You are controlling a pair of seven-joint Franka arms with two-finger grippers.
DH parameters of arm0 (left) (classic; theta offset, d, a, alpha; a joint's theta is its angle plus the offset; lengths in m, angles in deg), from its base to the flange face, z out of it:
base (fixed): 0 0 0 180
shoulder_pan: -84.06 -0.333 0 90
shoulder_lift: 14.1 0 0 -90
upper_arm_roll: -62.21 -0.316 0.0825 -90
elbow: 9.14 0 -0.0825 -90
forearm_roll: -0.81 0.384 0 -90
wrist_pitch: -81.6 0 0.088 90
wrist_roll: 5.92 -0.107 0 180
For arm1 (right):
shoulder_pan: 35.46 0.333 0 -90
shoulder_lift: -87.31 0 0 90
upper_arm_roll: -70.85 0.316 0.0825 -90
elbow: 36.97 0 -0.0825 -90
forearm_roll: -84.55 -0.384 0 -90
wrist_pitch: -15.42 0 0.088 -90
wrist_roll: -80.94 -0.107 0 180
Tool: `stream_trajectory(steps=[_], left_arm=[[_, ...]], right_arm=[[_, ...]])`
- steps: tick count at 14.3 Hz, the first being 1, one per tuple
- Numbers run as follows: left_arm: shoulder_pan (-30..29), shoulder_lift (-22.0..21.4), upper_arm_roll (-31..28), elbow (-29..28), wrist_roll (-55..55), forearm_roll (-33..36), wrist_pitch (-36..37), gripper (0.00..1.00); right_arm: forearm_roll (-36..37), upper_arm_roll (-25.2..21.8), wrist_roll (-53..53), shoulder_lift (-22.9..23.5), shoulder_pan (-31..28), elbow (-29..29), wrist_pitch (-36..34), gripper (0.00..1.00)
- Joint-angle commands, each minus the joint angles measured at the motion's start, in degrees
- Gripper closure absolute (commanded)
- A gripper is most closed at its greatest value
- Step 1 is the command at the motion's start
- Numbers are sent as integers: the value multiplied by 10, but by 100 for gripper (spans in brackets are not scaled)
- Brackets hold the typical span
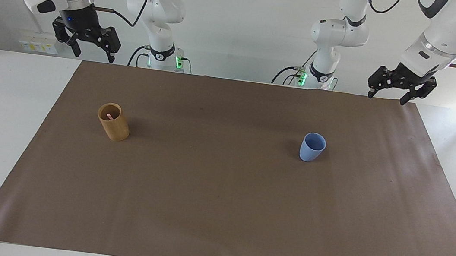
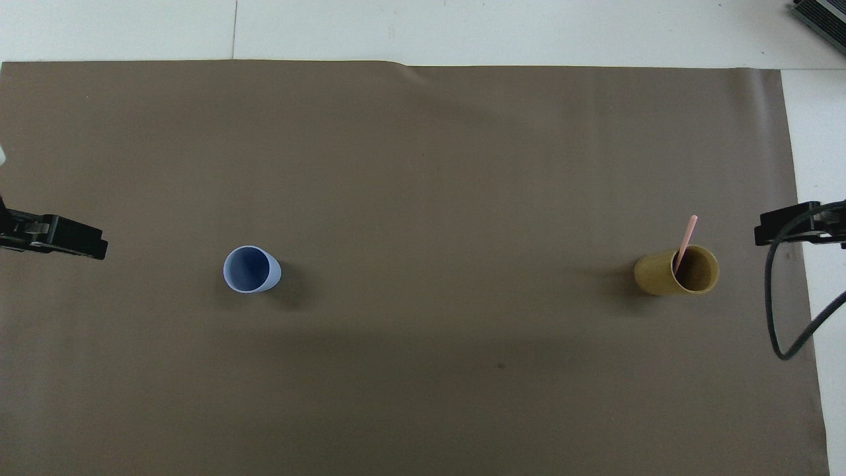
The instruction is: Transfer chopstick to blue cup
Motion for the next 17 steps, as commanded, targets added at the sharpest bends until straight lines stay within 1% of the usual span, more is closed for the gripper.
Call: stream_trajectory(steps=[1,15,17], left_arm=[[10,-11,-10,-9,-2,-5,2,0],[10,-11,-10,-10,-1,-5,3,0],[19,-15,-6,-28,4,-9,-9,0]], right_arm=[[-16,2,11,-3,-7,-1,0,0],[-17,2,10,-2,-8,-1,1,0],[-17,2,10,-2,-7,-1,1,0]])
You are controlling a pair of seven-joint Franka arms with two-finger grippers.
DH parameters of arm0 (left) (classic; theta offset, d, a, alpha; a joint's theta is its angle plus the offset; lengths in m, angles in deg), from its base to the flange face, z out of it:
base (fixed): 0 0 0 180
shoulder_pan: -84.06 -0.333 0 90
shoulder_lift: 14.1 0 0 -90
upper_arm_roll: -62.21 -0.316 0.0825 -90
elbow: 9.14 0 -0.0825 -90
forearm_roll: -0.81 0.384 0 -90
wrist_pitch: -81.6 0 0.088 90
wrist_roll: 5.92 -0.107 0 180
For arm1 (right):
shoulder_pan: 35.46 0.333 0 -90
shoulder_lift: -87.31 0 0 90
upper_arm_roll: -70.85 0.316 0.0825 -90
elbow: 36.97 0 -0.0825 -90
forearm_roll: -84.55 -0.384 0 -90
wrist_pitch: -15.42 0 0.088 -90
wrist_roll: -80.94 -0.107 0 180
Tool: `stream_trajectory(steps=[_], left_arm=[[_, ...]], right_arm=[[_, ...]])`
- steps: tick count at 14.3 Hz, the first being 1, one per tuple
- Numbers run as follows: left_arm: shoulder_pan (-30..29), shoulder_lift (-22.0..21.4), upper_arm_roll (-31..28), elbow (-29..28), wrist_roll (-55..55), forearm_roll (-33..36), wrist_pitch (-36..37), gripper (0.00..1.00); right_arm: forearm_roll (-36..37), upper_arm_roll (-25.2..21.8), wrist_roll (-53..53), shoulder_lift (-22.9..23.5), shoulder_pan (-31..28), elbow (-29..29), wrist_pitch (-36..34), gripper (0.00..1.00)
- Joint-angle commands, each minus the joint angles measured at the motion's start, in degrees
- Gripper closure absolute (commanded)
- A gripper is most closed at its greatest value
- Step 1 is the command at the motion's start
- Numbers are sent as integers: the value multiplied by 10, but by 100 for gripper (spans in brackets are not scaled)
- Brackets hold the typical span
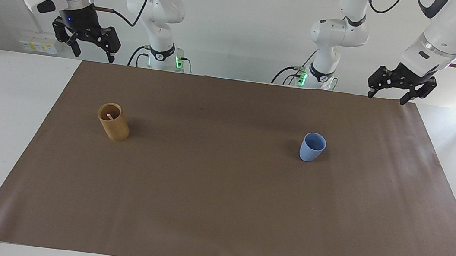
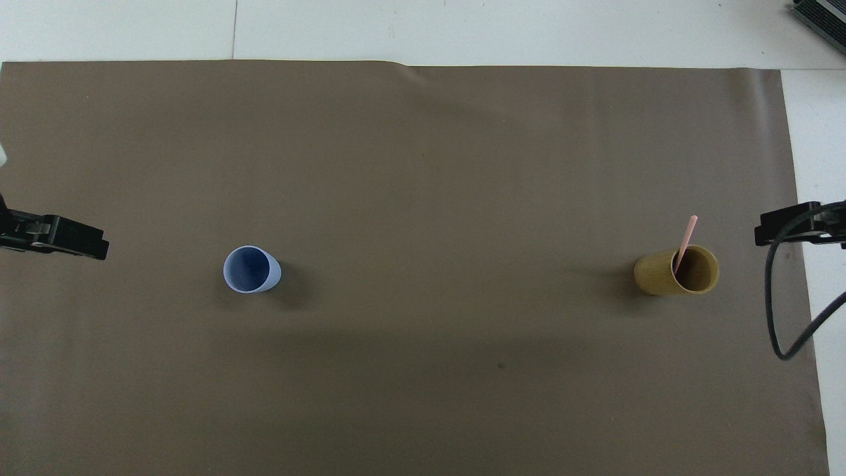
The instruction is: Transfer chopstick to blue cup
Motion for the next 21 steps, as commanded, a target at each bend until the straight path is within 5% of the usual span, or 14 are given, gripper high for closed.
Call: stream_trajectory(steps=[1,10,16,20,21], left_arm=[[19,-11,-6,-38,4,-7,-35,0],[71,-7,-5,-266,98,-17,-272,0],[79,20,-5,-354,102,-22,-384,0],[90,41,-5,-367,117,-23,-424,0],[89,43,-5,-366,118,-23,-424,7]], right_arm=[[-16,2,10,-2,-7,-1,1,0],[-17,4,13,-3,-1,-1,-12,0],[-17,-3,8,-2,-11,-1,-7,0],[-16,-2,12,-8,-7,55,111,0],[-16,-2,16,-6,-9,65,127,0]])
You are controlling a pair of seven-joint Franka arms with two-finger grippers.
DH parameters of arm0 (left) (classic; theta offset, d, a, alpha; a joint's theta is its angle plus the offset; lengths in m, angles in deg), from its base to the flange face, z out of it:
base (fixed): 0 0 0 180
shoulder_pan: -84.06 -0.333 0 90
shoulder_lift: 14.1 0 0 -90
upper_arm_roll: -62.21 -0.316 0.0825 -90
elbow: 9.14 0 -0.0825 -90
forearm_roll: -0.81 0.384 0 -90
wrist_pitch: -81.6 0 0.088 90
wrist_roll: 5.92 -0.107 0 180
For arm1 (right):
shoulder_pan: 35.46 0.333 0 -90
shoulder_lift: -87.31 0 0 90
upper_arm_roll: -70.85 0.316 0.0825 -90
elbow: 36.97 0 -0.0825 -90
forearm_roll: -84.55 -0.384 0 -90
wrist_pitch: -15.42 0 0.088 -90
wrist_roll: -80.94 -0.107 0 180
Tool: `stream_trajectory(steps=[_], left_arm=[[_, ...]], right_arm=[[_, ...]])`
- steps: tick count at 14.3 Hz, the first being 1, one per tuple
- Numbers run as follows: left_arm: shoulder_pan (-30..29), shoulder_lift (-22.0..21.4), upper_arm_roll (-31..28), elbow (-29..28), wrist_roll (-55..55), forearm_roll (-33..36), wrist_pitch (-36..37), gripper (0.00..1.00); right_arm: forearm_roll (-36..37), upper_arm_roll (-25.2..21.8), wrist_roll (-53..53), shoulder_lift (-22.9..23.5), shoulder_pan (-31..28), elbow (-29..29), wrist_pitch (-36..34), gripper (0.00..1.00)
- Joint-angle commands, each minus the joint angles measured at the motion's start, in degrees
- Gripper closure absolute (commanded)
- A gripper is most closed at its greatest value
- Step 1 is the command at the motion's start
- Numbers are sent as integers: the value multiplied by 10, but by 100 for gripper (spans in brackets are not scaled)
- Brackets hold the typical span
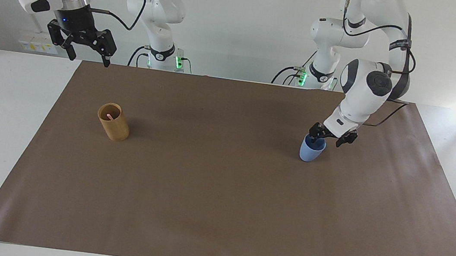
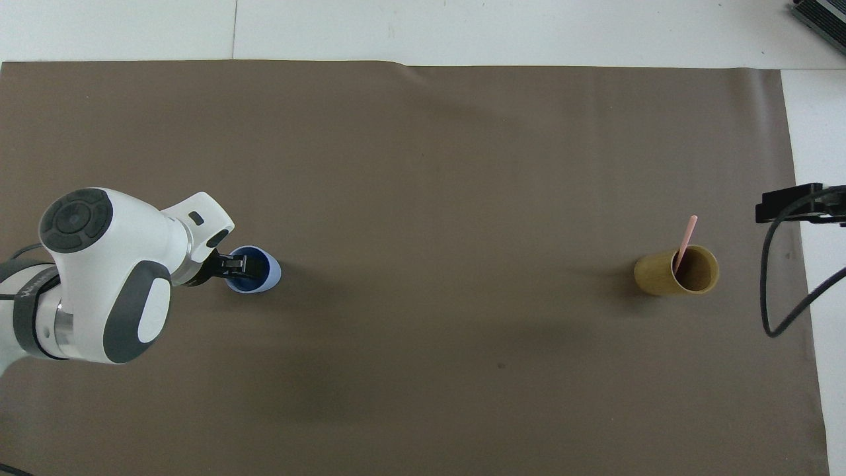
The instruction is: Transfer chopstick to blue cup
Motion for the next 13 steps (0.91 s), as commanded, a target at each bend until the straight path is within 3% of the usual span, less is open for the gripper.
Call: stream_trajectory(steps=[1,4,9,12,13], left_arm=[[12,1,-9,-9,11,-6,-16,31],[12,1,-9,-8,8,-6,-15,100],[12,16,-10,19,-1,-5,-12,100],[26,28,-10,53,9,-5,-5,100],[33,29,-10,63,11,-5,1,100]], right_arm=[[-16,3,17,-6,-9,52,66,0],[-16,2,16,-5,-10,133,190,0],[-16,3,20,6,-1,240,302,0],[-16,3,44,8,-1,252,319,0],[-16,3,46,7,-1,257,322,5]])
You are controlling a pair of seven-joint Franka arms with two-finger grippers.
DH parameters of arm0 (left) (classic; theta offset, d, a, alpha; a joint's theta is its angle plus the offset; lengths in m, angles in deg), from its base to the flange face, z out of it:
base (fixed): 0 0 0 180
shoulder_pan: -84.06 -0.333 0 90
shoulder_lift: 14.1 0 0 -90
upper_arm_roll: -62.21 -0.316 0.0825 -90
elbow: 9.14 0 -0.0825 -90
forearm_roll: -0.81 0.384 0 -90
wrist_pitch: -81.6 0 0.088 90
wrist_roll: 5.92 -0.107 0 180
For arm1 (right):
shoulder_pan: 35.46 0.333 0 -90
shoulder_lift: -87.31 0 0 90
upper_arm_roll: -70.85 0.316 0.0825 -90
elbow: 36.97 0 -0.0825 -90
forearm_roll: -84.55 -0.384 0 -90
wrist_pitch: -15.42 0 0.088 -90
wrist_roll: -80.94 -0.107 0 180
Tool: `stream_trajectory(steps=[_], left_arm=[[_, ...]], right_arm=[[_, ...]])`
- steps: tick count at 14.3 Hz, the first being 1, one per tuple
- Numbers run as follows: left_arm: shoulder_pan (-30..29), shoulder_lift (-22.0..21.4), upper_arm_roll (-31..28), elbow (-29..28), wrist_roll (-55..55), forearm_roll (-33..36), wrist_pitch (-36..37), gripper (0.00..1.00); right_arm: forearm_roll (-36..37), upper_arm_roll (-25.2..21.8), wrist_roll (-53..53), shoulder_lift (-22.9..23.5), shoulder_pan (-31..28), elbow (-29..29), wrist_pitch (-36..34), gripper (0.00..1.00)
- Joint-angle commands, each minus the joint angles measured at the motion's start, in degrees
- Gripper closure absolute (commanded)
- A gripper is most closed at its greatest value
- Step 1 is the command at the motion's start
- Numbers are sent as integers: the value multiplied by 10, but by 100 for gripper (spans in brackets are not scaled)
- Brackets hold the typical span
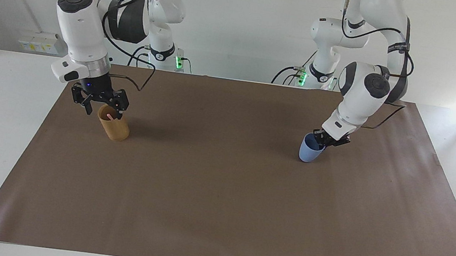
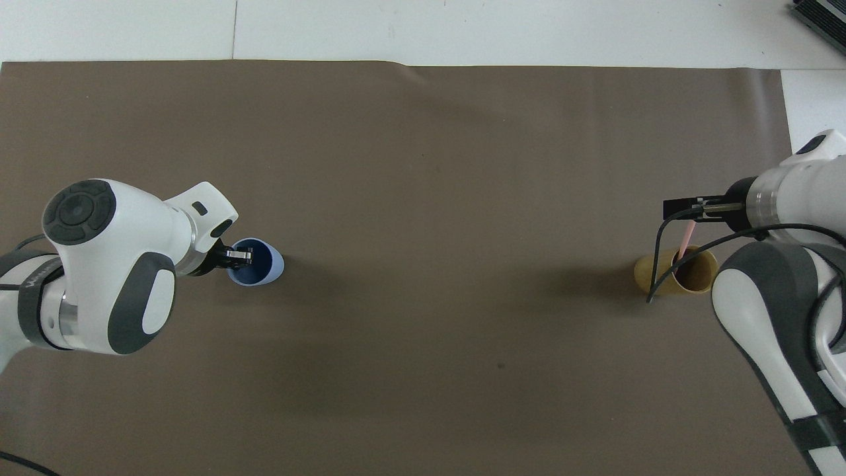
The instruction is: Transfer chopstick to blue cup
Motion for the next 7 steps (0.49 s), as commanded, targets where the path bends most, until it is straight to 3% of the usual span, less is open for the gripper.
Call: stream_trajectory(steps=[1,2,3,4,6,7], left_arm=[[39,15,-9,45,20,-5,17,100],[60,18,-9,60,49,2,25,100],[88,28,-9,74,84,4,28,100],[112,33,-9,89,113,4,32,100],[149,46,-9,120,135,4,42,100],[165,55,-8,140,150,4,50,100]], right_arm=[[-16,1,24,-11,-3,20,14,8],[-16,1,26,-11,-3,20,12,8],[-16,1,31,-13,-3,22,10,15],[-16,1,42,-15,-3,23,5,30],[-16,1,56,-18,-3,29,4,45],[-16,1,61,-18,-3,30,5,61]])
